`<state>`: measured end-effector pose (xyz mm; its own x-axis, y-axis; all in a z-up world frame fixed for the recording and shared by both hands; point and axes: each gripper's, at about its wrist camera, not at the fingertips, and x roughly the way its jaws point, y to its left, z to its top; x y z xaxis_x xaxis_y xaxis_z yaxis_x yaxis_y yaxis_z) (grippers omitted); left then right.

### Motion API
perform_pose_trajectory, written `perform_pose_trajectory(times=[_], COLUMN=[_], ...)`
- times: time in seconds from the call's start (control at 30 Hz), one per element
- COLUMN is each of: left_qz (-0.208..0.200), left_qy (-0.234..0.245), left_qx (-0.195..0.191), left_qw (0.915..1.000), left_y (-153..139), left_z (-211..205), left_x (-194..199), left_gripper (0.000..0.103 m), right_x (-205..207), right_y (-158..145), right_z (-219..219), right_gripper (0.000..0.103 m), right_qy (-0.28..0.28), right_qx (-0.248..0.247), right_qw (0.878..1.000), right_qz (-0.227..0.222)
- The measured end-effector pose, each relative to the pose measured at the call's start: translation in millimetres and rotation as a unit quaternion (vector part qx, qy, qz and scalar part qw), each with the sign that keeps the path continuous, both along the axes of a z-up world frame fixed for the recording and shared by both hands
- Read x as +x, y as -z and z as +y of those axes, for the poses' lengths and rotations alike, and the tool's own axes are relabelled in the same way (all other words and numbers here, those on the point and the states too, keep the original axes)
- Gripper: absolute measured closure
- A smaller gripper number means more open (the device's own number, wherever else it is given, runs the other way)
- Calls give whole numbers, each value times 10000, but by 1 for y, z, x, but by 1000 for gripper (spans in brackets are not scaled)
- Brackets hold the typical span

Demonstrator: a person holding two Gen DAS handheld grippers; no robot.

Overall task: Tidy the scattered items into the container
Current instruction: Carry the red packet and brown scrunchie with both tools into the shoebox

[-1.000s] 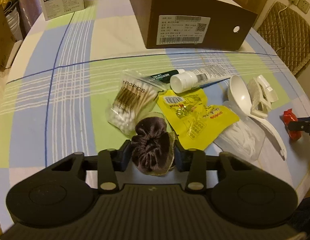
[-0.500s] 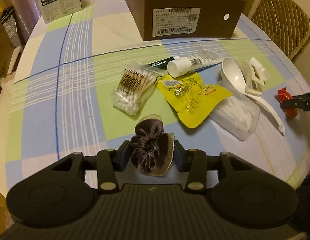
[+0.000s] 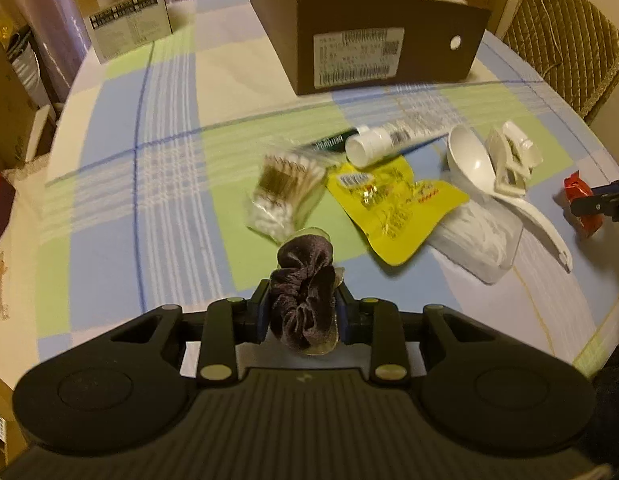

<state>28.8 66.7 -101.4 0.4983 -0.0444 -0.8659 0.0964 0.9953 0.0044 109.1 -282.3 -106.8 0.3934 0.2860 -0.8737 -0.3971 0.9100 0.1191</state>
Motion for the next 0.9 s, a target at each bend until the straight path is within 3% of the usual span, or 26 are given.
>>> perform_pose_trajectory(times=[0.27,0.53,0.9], left_qz=[-425,-618,-1236], left_qy=[308,585,1046], left_qx=[27,-40,191], left_qw=[9986,9964,9866], left_y=[-37,-49,-94], left_z=[-8,-31,-44], left_x=[13,39,89], left_gripper=[76,76,76], right_x=[10,23,80], right_y=[-31,-47,-105], right_z=[17,41,60], right_gripper=[70,70,70], right_qy=[-360,-774,-1253], right_qx=[464,709,1084], right_qw=[9982,9941,9827], right_qz=[-86,-258,-831])
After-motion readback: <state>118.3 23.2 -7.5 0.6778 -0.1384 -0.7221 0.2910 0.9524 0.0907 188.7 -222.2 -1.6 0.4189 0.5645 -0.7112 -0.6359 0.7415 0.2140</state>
